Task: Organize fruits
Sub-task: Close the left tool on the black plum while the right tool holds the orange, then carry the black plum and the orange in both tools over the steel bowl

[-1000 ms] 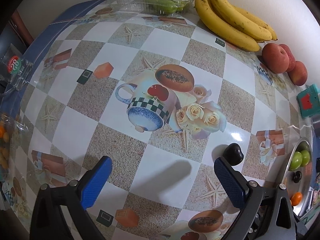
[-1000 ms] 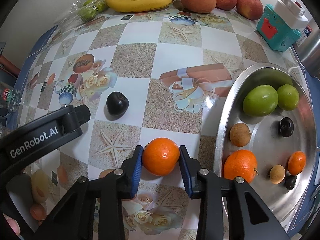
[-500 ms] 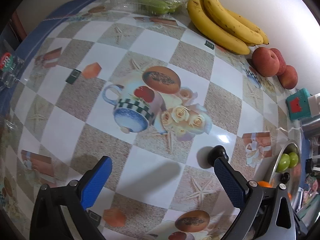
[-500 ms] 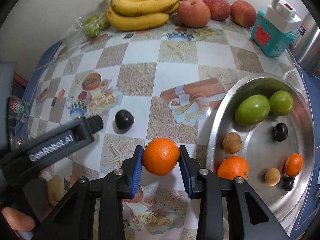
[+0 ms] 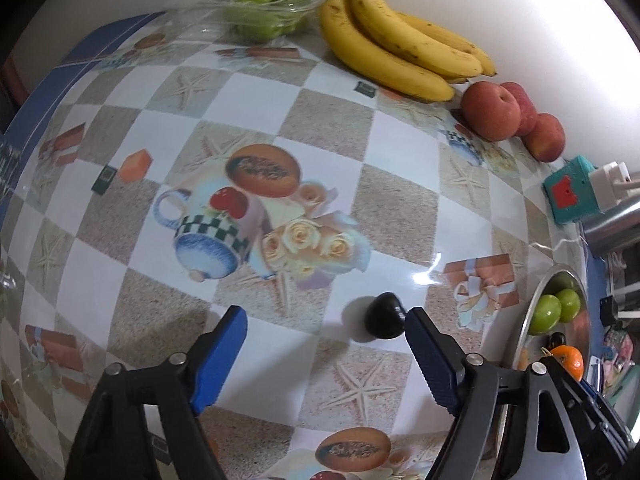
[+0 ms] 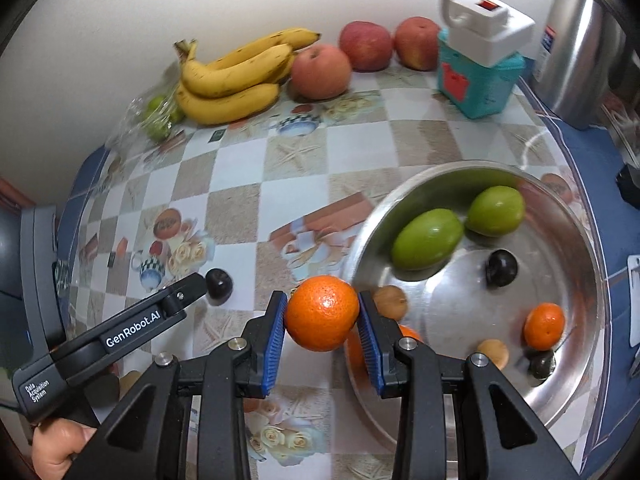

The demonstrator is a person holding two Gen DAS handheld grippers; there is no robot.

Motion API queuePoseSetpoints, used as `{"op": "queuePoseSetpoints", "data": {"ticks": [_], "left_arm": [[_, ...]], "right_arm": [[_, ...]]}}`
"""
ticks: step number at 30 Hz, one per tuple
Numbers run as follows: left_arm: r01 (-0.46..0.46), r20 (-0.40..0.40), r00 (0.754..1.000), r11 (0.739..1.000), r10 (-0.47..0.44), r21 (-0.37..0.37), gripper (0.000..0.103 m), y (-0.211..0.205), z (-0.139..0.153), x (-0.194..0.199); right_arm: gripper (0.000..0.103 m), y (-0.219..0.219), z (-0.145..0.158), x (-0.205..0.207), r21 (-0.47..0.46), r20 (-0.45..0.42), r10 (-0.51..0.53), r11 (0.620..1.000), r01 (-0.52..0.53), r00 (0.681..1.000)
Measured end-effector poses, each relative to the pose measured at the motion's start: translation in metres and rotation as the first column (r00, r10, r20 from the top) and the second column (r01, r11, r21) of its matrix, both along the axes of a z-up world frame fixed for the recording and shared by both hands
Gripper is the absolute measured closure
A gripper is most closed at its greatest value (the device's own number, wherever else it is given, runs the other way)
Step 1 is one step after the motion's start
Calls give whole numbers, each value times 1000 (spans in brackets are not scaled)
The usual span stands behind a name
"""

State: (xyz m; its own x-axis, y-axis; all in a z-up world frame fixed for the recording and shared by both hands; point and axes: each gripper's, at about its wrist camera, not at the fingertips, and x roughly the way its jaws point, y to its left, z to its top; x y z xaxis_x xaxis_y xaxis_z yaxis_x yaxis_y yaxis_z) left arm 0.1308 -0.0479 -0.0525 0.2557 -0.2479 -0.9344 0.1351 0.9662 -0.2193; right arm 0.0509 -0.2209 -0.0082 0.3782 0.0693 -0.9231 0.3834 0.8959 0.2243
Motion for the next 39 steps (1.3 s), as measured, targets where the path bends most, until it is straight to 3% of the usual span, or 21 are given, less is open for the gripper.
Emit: {"op": "queuePoseSetpoints", "data": {"ticks": [4,7,11,24,32,39], "left_arm": [[31,10,999,999,-31,-40,30,-11,4,-2],[65,26,998,997,-64,-40,41,-19,1,1],[89,26,996,995,-88,-33,49,-23,-2,3],[140,20,990,990,-140,-13,57,-40,-13,3],[146,18,989,989,-146,0,69,-42,-17,4],[145,19,989,989,-145,-6,74,-38,-13,4]], "right_arm": [[66,-10,0,-4,15,5,-28,999,28,1000],[66,-13,0,-5,20,8,-35,999,35,999],[66,-13,0,-5,22,9,-36,999,36,999],[66,-12,-1,-6,25,6,-35,999,35,999],[66,-13,-1,-6,28,7,-36,999,36,999],[66,-14,0,-6,29,8,-40,999,40,999]]}}
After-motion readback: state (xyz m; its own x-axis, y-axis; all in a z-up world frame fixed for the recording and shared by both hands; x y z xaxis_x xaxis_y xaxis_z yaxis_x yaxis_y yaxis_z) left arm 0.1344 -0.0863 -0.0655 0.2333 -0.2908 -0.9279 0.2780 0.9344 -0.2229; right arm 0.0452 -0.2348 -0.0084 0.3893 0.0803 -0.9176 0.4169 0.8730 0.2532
